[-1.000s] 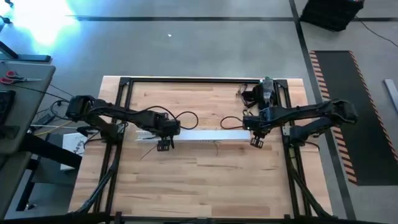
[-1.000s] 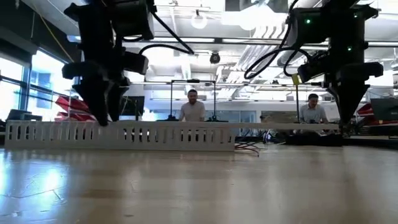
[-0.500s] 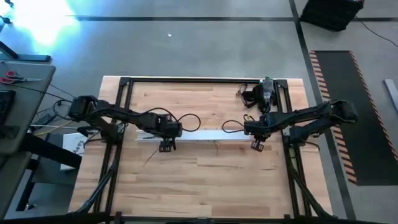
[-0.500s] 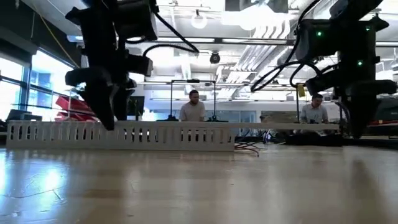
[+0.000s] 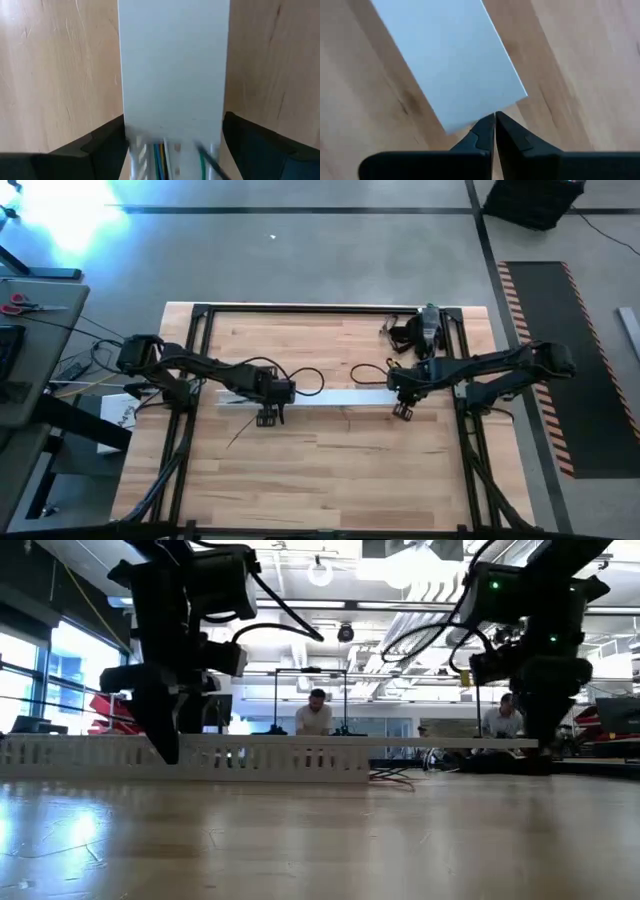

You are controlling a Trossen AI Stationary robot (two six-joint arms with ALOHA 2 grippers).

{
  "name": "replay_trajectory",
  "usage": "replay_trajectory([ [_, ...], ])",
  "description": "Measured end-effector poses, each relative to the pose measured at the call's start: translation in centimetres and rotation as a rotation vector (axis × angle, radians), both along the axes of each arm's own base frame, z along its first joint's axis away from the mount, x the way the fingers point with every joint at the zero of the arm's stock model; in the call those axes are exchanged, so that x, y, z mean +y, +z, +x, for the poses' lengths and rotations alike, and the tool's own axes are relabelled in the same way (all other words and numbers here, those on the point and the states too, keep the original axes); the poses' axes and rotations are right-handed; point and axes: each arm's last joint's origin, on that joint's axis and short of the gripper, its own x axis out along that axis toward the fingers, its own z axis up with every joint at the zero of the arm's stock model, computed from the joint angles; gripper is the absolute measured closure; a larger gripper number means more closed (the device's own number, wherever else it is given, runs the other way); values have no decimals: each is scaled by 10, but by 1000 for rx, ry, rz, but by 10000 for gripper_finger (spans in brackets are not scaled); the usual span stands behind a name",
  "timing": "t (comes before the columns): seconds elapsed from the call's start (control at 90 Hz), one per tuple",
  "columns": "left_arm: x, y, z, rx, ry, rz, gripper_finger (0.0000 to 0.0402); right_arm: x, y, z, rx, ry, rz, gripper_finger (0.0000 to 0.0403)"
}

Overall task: Ziptie cables
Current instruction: Close the white cable duct

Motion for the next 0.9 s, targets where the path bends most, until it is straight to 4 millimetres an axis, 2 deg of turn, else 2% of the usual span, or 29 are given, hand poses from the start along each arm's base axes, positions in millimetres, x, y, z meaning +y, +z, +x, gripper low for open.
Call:
replay_trajectory([
  [0.133,0,2,1,-5,0,3,112,0,0,2,-18,1,1,403],
  [0.433,0,28,1,104,-2,-2,112,1,-1,-2,26,4,16,403],
  [0.656,0,13,-13,194,15,13,112,1,-1,-2,22,20,20,403],
  [0.9,1,-2,-19,179,19,34,112,1,0,-2,18,33,18,403],
])
